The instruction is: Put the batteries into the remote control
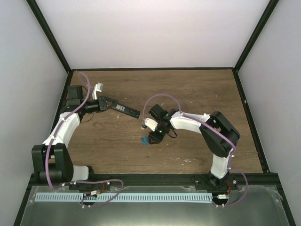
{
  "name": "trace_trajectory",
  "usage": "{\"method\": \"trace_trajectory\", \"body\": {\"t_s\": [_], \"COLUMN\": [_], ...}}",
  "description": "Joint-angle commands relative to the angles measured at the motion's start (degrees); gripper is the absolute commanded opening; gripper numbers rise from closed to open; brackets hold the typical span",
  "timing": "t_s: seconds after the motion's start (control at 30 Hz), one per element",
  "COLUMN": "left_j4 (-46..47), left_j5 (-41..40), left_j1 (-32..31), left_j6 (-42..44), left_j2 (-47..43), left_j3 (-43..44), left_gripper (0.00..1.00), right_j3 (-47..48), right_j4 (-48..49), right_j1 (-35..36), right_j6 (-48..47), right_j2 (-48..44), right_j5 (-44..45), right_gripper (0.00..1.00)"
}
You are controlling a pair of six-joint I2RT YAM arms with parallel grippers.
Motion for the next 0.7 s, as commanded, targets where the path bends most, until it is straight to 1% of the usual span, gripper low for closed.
{"method": "trace_trajectory", "body": {"t_s": [0.0, 0.3, 0.47, 0.67], "left_j4": [-0.29, 0.18, 0.20, 0.21], "left_j5": [1.36, 1.57, 1.74, 1.85], "left_j1": [0.28, 0.27, 0.27, 0.30], "left_j6": [1.15, 0.76, 0.72, 0.68], "left_j2": [0.14, 0.13, 0.31, 0.23], "left_j3": [0.99, 0.96, 1.15, 1.08], "left_gripper": [0.00, 0.00, 0.00, 0.00], "right_j3": [-0.55, -0.99, -0.99, -1.18], "right_j4": [-1.73, -1.26, -1.14, -0.67], "right_j1": [-0.61, -1.38, -1.87, -2.99], "right_j6": [0.75, 0.81, 1.02, 1.21], "right_j2": [2.42, 0.84, 0.22, -1.75], "right_j5": [5.00, 6.71, 7.40, 7.10], "right_gripper": [0.45, 0.34, 0.26, 0.18]}}
